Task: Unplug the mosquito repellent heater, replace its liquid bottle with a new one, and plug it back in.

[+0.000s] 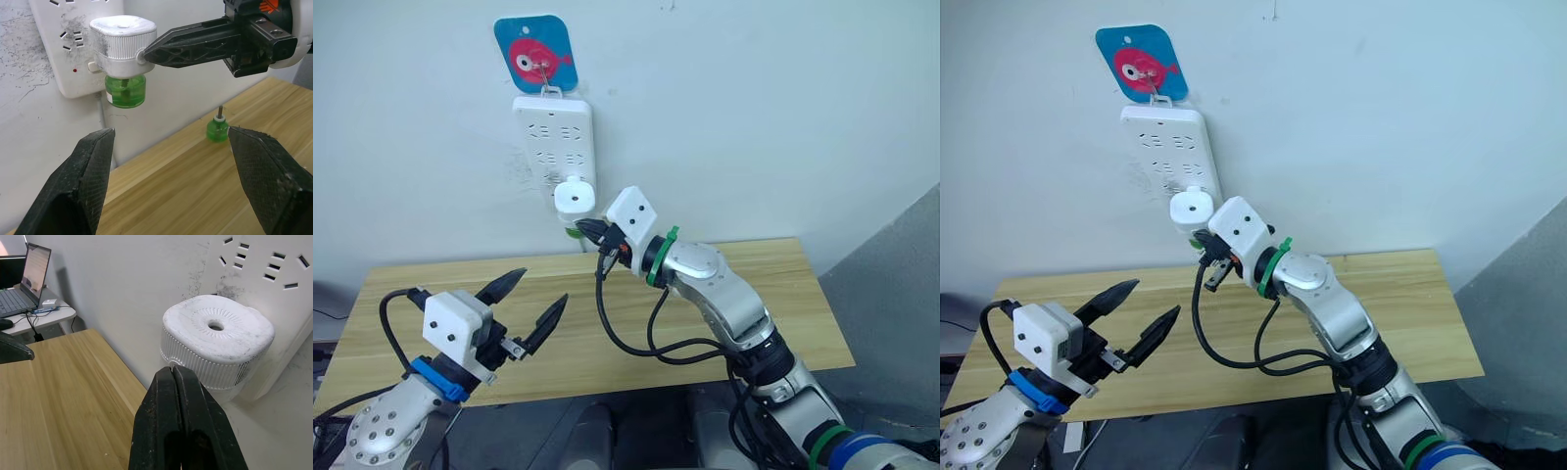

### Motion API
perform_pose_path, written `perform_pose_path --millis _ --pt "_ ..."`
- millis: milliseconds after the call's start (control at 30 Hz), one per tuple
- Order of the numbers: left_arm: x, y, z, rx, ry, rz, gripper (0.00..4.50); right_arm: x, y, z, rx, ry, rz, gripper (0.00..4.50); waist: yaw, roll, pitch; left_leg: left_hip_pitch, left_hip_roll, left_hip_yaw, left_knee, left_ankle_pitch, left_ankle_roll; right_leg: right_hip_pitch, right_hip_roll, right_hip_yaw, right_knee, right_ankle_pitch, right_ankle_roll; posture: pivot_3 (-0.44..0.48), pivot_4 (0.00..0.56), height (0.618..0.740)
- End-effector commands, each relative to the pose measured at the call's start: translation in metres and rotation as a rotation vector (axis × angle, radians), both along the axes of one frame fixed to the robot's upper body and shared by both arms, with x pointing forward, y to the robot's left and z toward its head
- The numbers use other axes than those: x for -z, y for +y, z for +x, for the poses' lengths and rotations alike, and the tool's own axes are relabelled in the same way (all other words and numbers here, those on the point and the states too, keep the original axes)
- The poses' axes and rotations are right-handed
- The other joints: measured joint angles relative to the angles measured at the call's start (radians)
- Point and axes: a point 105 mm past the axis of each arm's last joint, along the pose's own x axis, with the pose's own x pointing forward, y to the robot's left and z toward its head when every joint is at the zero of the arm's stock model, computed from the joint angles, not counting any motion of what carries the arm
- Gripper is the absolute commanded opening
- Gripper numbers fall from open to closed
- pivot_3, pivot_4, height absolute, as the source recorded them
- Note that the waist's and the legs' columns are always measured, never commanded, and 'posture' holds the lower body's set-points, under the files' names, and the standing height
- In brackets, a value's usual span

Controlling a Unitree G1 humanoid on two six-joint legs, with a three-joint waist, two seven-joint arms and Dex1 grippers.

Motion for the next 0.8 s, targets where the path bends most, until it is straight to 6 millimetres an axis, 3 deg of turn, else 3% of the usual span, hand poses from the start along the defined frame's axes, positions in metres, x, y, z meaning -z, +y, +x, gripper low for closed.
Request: perform_pose_path --millis 33,400,567,733,800 --pt "-0.006 -0.003 0.000 0.015 -0.034 0.014 3.86 -0.018 -0.006 0.008 0.058 -0.065 0.027 0.03 0.000 0.000 0.000 0.000 0.000 0.000 0.000 0.000 0.000 0.000 0.000 0.000 0.000 0.000 0.000 0.014 0.227 0.740" --pt "-0.007 -0.003 0.003 0.017 -0.037 0.019 3.86 -0.023 -0.008 0.013 0.125 -0.080 0.061 0.03 0.004 0.000 0.000 0.000 0.000 -0.001 0.000 0.000 0.000 0.000 0.000 0.000 0.000 0.000 0.000 0.012 0.228 0.740" --pt "-0.006 -0.002 0.006 0.023 -0.034 0.024 3.86 -0.012 0.004 -0.028 -0.175 -0.012 0.019 0.03 0.007 0.000 0.000 0.000 0.000 -0.001 0.001 0.000 0.000 0.001 0.000 0.000 0.000 0.000 0.000 0.010 0.222 0.740" --pt "-0.003 0.005 0.010 0.026 -0.017 0.046 3.86 -0.008 -0.011 -0.041 -0.260 -0.036 -0.020 0.03 0.004 0.000 0.000 0.000 0.000 0.000 0.000 0.000 0.000 0.000 0.000 0.000 0.000 0.000 0.000 0.019 0.210 0.740" --pt "0.006 0.019 0.010 0.067 0.037 0.123 4.22 -0.004 -0.039 -0.038 -0.217 -0.085 -0.098 0.18 0.005 -0.001 -0.001 0.000 0.000 0.000 0.000 0.000 0.000 0.000 0.000 0.000 0.000 0.000 0.000 0.028 0.201 0.740"
